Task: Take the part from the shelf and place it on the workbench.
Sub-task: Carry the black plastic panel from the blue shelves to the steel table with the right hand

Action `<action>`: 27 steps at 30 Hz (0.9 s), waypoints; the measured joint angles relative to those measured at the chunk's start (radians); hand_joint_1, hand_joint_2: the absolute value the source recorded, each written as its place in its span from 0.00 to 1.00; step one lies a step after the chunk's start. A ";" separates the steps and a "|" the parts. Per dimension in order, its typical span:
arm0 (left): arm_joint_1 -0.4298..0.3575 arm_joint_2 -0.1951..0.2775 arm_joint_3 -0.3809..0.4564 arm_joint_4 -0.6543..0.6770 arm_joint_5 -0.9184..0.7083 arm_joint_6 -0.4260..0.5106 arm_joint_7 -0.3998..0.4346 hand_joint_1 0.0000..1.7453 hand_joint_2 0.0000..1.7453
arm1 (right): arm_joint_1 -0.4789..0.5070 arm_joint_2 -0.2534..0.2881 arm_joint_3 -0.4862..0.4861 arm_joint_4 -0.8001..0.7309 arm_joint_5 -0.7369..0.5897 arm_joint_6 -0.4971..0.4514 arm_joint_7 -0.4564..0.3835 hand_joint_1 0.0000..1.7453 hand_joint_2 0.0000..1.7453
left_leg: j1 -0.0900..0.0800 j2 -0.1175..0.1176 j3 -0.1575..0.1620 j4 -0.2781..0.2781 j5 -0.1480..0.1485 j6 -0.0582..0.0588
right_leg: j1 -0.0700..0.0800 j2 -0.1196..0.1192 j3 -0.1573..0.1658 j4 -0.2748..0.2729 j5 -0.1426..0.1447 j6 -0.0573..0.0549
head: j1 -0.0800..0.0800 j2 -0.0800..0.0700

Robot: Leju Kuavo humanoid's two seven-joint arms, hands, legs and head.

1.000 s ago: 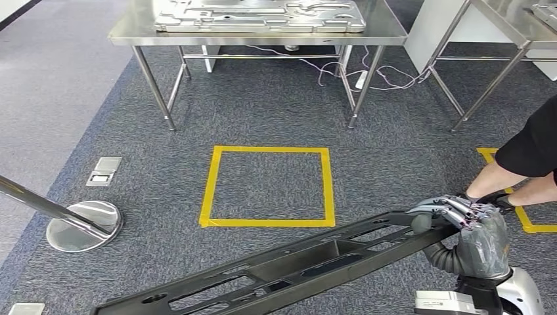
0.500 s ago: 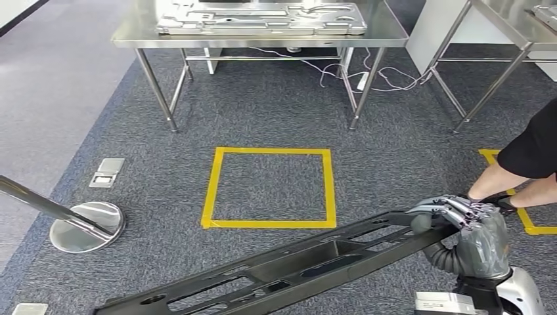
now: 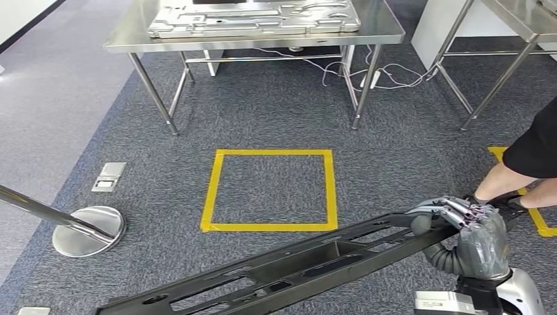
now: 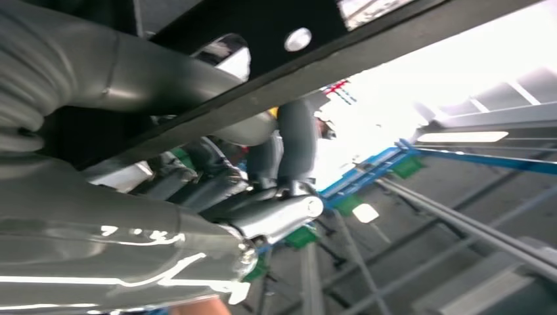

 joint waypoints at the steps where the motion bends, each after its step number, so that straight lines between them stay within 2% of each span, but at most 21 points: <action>1: -0.001 0.000 0.000 0.000 0.000 0.000 0.000 0.00 1.00 | 0.000 0.000 0.000 0.000 0.000 0.000 0.000 1.00 1.00 | 0.000 0.000 -0.027 0.052 -0.024 -0.003 | 0.000 -0.002 0.003 0.000 -0.003 -0.005 | 0.000 0.000; 3: 0.000 0.000 0.000 0.000 0.000 0.000 0.000 0.00 1.00 | -0.001 0.000 0.000 0.000 0.000 0.000 0.000 1.00 1.00 | 0.000 0.001 -0.105 0.188 -0.071 -0.006 | 0.002 -0.004 0.007 0.000 -0.009 -0.011 | 0.000 0.000; 4: 0.002 0.000 0.000 0.000 0.000 0.000 0.000 0.00 1.00 | -0.001 0.000 0.000 0.000 0.000 0.000 0.000 1.00 1.00 | 0.000 0.001 -0.135 0.232 -0.075 -0.004 | 0.004 -0.004 0.010 0.000 -0.012 -0.013 | 0.000 0.000; 5: 0.003 0.000 0.000 0.000 0.000 0.000 0.000 0.00 1.00 | -0.001 0.000 0.000 0.000 0.000 0.000 0.000 1.00 1.00 | -0.001 0.001 -0.150 0.242 -0.060 0.000 | 0.005 -0.003 0.016 0.000 -0.016 -0.014 | 0.000 0.000; 6: 0.004 0.000 0.000 0.000 0.000 0.000 0.000 0.00 1.00 | -0.001 0.000 0.000 0.000 0.000 0.000 0.000 1.00 1.00 | -0.002 0.001 -0.146 0.212 -0.024 0.006 | 0.006 -0.002 0.023 0.000 -0.021 -0.014 | 0.000 0.000; 8: 0.004 0.000 0.000 0.000 0.000 0.000 0.000 0.00 1.00 | -0.002 0.000 0.000 0.000 -0.001 0.000 0.000 1.00 1.00 | -0.008 0.000 -0.105 0.092 0.060 0.022 | 0.007 0.000 0.040 -0.002 -0.033 -0.012 | 0.000 0.000; 9: 0.003 0.000 0.001 0.000 0.000 0.000 0.000 0.00 1.00 | -0.003 0.000 0.000 0.000 -0.003 0.000 0.000 1.00 1.00 | -0.013 0.000 -0.088 0.044 0.086 0.030 | 0.007 0.001 0.044 -0.003 -0.037 -0.009 | 0.000 0.000; 10: 0.002 0.001 0.001 0.000 0.000 0.000 0.000 0.00 1.00 | -0.004 0.000 0.000 0.000 -0.005 0.000 0.000 1.00 1.00 | -0.018 0.000 -0.078 0.016 0.095 0.036 | 0.007 0.002 0.046 -0.004 -0.040 -0.005 | 0.000 0.000; 12: 0.001 0.001 0.001 0.000 0.000 0.001 0.000 0.00 1.00 | -0.005 0.000 -0.001 0.000 -0.010 0.000 0.001 1.00 1.00 | -0.024 0.000 -0.074 0.001 0.083 0.043 | 0.007 0.003 0.044 -0.008 -0.041 0.007 | -0.001 0.000; 14: 0.000 0.001 0.001 0.000 0.002 0.002 -0.001 0.00 1.00 | -0.006 0.000 -0.002 -0.001 -0.016 0.000 0.002 1.00 1.00 | -0.019 0.001 -0.062 -0.019 0.075 0.049 | 0.007 0.000 0.045 -0.005 -0.051 0.017 | -0.001 0.000; 15: 0.000 0.001 0.001 0.000 0.003 0.003 -0.002 0.00 1.00 | -0.008 0.000 -0.003 -0.002 -0.020 0.000 0.003 1.00 1.00 | -0.016 0.001 -0.055 -0.028 0.074 0.051 | 0.009 -0.001 0.037 0.017 -0.065 0.019 | 0.000 0.000; 16: 0.000 0.001 0.001 0.000 0.004 0.003 -0.002 0.00 1.00 | -0.009 -0.001 -0.003 -0.002 -0.024 0.000 0.006 1.00 1.00 | -0.014 0.002 -0.047 -0.035 0.074 0.055 | 0.010 -0.001 0.018 0.060 -0.087 0.019 | 0.000 0.000; 18: 0.000 0.000 0.002 0.000 0.005 0.002 -0.003 0.00 1.00 | -0.010 -0.001 -0.003 -0.001 -0.031 0.000 0.010 1.00 1.00 | -0.018 0.002 -0.038 -0.037 0.068 0.062 | 0.014 -0.001 -0.055 0.187 -0.136 0.018 | 0.000 0.000; 19: 0.001 0.000 0.002 0.000 0.005 0.002 -0.002 0.00 1.00 | -0.009 -0.001 -0.003 -0.001 -0.034 0.000 0.012 1.00 1.00 | -0.020 0.003 -0.034 -0.037 0.065 0.064 | 0.016 -0.001 -0.089 0.238 -0.146 0.018 | 0.000 0.000; 20: 0.002 0.000 0.002 0.000 0.005 0.002 -0.002 0.00 1.00 | -0.009 -0.001 -0.003 0.000 -0.036 0.001 0.013 1.00 1.00 | -0.022 0.002 -0.029 -0.037 0.060 0.066 | 0.018 -0.001 -0.108 0.256 -0.134 0.018 | 0.000 0.000; 21: 0.002 0.000 0.002 0.000 0.005 0.002 -0.002 0.00 1.00 | -0.009 -0.001 -0.003 0.000 -0.038 0.001 0.013 1.00 1.00 | -0.024 0.002 -0.022 -0.036 0.055 0.066 | 0.020 -0.001 -0.108 0.235 -0.102 0.017 | 0.000 0.000; 23: 0.002 0.000 0.003 0.000 0.006 0.002 -0.003 0.00 1.00 | -0.010 -0.001 -0.003 0.001 -0.041 0.002 0.014 1.00 1.00 | -0.027 0.001 -0.003 -0.037 0.043 0.063 | 0.025 -0.001 -0.064 0.114 -0.016 0.008 | 0.000 0.000; 24: 0.001 -0.001 0.003 0.000 0.006 0.002 -0.003 0.00 1.00 | -0.010 -0.001 -0.003 0.001 -0.043 0.003 0.015 1.00 1.00 | -0.029 0.001 0.004 -0.035 0.036 0.060 | 0.028 -0.002 -0.040 0.056 0.010 0.002 | 0.000 0.000; 25: 0.001 -0.001 0.003 0.000 0.006 0.002 -0.003 0.00 1.00 | -0.010 0.000 -0.003 0.000 -0.045 0.004 0.015 1.00 1.00 | -0.030 0.001 0.007 -0.034 0.031 0.055 | 0.031 -0.002 -0.024 0.019 0.022 -0.004 | 0.000 0.000; 27: 0.000 -0.002 0.003 0.000 0.006 0.002 -0.003 0.00 1.00 | -0.011 0.000 -0.003 0.000 -0.051 0.006 0.016 1.00 1.00 | -0.031 0.002 0.008 -0.034 0.026 0.046 | 0.036 -0.001 -0.016 0.000 0.017 -0.013 | 0.000 0.000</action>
